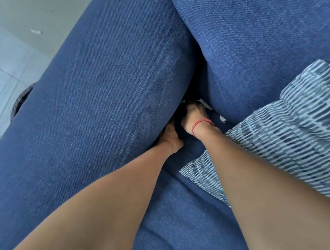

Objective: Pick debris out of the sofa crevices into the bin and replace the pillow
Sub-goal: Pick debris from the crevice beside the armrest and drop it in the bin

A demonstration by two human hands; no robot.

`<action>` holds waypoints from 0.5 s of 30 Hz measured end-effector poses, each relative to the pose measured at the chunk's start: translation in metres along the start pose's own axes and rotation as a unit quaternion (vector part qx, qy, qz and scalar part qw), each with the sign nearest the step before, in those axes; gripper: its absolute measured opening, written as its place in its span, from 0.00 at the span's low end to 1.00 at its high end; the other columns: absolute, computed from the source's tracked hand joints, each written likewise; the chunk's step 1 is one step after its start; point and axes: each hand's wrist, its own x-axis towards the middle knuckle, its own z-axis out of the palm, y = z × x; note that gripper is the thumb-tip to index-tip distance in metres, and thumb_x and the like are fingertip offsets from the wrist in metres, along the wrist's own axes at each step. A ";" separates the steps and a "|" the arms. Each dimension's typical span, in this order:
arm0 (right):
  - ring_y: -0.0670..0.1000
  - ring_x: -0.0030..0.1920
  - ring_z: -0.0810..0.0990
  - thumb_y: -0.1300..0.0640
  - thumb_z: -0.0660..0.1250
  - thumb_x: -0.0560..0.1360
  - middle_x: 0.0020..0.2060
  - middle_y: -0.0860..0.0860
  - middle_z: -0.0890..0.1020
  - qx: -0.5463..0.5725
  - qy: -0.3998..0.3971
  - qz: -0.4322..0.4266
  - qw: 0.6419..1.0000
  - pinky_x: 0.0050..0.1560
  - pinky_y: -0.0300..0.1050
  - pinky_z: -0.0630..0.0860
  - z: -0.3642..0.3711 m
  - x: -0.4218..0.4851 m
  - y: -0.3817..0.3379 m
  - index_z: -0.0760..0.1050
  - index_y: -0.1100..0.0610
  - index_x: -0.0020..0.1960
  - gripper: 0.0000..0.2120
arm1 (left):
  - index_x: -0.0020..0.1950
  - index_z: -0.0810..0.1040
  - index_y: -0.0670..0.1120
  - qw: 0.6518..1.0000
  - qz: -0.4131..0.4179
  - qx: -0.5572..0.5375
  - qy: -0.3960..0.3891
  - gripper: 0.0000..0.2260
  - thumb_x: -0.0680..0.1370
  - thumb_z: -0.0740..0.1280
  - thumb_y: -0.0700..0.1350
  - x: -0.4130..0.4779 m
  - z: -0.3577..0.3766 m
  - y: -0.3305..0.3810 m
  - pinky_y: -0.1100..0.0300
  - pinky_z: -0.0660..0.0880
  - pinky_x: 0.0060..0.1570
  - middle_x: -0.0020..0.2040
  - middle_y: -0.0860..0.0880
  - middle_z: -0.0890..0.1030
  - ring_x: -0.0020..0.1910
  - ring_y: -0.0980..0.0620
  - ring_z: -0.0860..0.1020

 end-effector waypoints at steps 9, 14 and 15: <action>0.56 0.53 0.82 0.64 0.65 0.74 0.51 0.56 0.85 0.186 0.193 0.050 0.962 0.48 0.33 0.71 -0.031 -0.058 0.001 0.83 0.62 0.49 0.09 | 0.64 0.75 0.43 0.994 0.043 0.023 0.094 0.18 0.75 0.66 0.39 -0.056 -0.015 0.018 0.51 0.73 0.62 0.61 0.40 0.77 0.60 0.41 0.76; 0.52 0.48 0.84 0.64 0.69 0.71 0.46 0.55 0.87 0.220 0.265 0.026 0.938 0.43 0.30 0.71 -0.070 -0.101 -0.017 0.85 0.63 0.45 0.06 | 0.51 0.81 0.43 0.983 0.068 0.014 0.170 0.09 0.72 0.67 0.41 -0.095 -0.041 0.052 0.50 0.79 0.50 0.50 0.42 0.82 0.49 0.40 0.81; 0.52 0.46 0.85 0.63 0.69 0.71 0.44 0.54 0.87 0.219 0.276 0.026 0.936 0.42 0.31 0.71 -0.076 -0.109 -0.021 0.85 0.63 0.43 0.06 | 0.49 0.80 0.43 0.982 0.071 0.006 0.177 0.08 0.71 0.67 0.42 -0.104 -0.046 0.057 0.50 0.80 0.49 0.49 0.43 0.82 0.47 0.41 0.81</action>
